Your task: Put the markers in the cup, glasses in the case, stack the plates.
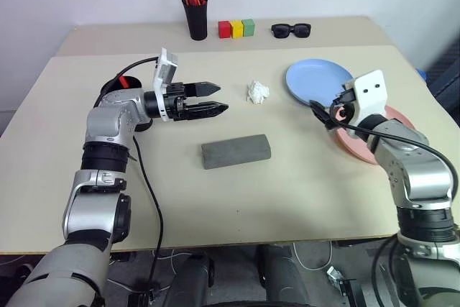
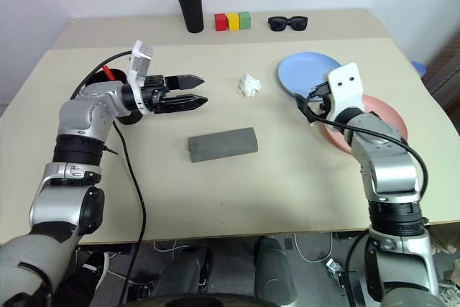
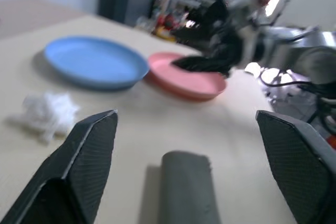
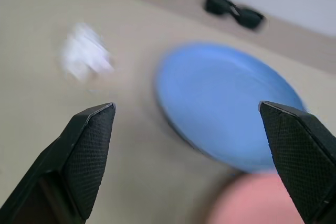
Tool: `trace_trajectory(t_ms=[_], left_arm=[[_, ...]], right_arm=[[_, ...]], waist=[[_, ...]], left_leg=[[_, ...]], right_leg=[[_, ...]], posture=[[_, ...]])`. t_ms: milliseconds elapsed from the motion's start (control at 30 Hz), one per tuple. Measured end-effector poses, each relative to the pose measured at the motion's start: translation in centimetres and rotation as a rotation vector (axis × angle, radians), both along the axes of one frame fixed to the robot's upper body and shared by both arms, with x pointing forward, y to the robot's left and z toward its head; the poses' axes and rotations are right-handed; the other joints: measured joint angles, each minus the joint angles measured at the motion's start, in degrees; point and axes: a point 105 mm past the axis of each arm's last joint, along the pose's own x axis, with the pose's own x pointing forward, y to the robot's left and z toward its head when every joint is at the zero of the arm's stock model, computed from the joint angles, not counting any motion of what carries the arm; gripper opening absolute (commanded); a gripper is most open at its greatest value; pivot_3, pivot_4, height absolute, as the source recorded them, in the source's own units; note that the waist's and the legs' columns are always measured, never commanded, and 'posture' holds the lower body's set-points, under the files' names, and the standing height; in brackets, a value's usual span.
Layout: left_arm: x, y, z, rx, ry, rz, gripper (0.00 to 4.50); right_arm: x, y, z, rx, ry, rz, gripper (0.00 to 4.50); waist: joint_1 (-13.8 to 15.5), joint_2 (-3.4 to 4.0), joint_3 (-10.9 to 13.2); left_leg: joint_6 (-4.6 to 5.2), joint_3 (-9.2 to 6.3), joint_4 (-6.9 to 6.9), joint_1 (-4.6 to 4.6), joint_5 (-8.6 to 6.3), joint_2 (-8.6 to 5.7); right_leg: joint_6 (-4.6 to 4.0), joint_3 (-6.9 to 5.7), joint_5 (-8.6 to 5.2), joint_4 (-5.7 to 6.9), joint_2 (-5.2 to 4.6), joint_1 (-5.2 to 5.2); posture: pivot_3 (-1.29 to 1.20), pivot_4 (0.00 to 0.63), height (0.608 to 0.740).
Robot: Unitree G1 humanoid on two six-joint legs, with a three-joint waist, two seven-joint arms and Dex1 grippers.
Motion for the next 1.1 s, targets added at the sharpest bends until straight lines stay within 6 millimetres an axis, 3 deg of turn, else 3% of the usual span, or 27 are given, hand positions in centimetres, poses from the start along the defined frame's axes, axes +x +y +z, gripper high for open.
trace_trajectory(t_ms=[100, 233, 467, 500, 533, 767, 800, 900, 1100], left_arm=[[-1.2, 0.2, 0.3, 0.003, -0.015, -0.057, 4.44], [-2.0, 0.7, -0.8, 0.012, 0.011, -0.075, 4.44], [-3.2, 1.3, -0.9, 0.029, -0.038, -0.105, 4.44], [-3.3, 1.5, -1.0, 0.035, -0.045, -0.105, 4.5], [-3.4, 1.5, -1.2, 0.038, -0.051, -0.105, 4.5], [-3.6, 1.9, -1.7, 0.057, -0.084, -0.095, 4.5], [-3.6, 2.0, -1.7, 0.06, -0.087, -0.092, 4.5], [-3.7, 2.0, -1.8, 0.062, -0.094, -0.089, 4.5], [-3.1, 2.2, -1.5, 0.06, -0.153, -0.03, 4.5]], right_arm=[[-0.1, -0.3, -0.4, 0.004, 0.026, -0.01, 4.5], [-0.5, -1.2, -1.2, -0.023, 0.065, -0.034, 4.5], [-2.2, -2.9, -5.1, -0.051, 0.262, -0.093, 4.5], [-2.3, -3.0, -5.3, -0.047, 0.277, -0.097, 3.96], [-2.4, -3.1, -5.6, -0.042, 0.3, -0.104, 3.73], [-2.7, -3.7, -7.2, -0.053, 0.385, -0.122, 0.3], [-2.6, -3.7, -6.9, -0.06, 0.373, -0.121, 0.08], [-2.2, -4.2, -5.7, -0.09, 0.339, -0.135, 0.08], [-2.0, -6.2, -5.8, -0.128, 0.357, -0.21, 0.08]], waist=[[-0.6, 0.04, 0.0], [-0.4, 0.06, 0.0], [0.1, 0.06, 0.0], [0.2, 0.07, 0.0], [0.1, 0.08, 0.0], [0.0, 0.08, -0.1], [0.0, 0.07, -0.1], [0.0, 0.04, -0.1], [1.0, 0.04, -0.1]], left_leg=[[0.0, 0.03, -0.02, 0.04, 0.0, 0.01], [0.01, 0.05, 0.0, 0.04, 0.0, 0.01], [0.02, 0.05, 0.01, 0.03, 0.0, 0.01], [0.02, 0.05, 0.01, 0.04, 0.0, 0.01], [0.02, 0.06, 0.01, 0.07, 0.0, 0.02], [0.02, 0.06, 0.01, 0.06, -0.01, 0.02], [0.02, 0.06, 0.01, 0.06, -0.01, 0.02], [0.02, 0.06, 0.02, 0.08, -0.01, 0.02], [0.02, 0.07, 0.02, 0.08, -0.01, 0.02]], right_leg=[[0.0, 0.03, 0.0, 0.02, 0.01, 0.0], [0.0, 0.04, 0.0, 0.02, 0.01, 0.0], [0.0, 0.04, 0.0, 0.01, 0.0, 0.01], [0.0, 0.04, 0.0, 0.01, 0.0, 0.01], [0.0, 0.05, 0.0, 0.01, 0.0, 0.03], [0.0, 0.04, 0.0, 0.01, 0.01, 0.04], [0.0, 0.05, 0.0, 0.0, 0.01, 0.04], [0.0, 0.04, 0.0, -0.01, 0.01, 0.09], [0.0, 0.04, 0.0, -0.03, 0.0, 0.08]], posture=[[0.0, 0.15, 0.74], [0.0, 0.15, 0.74], [0.0, 0.15, 0.74], [0.0, 0.15, 0.74], [0.0, 0.15, 0.74], [0.0, 0.15, 0.74], [0.0, 0.15, 0.74], [0.0, 0.15, 0.74], [0.0, 0.15, 0.74]])
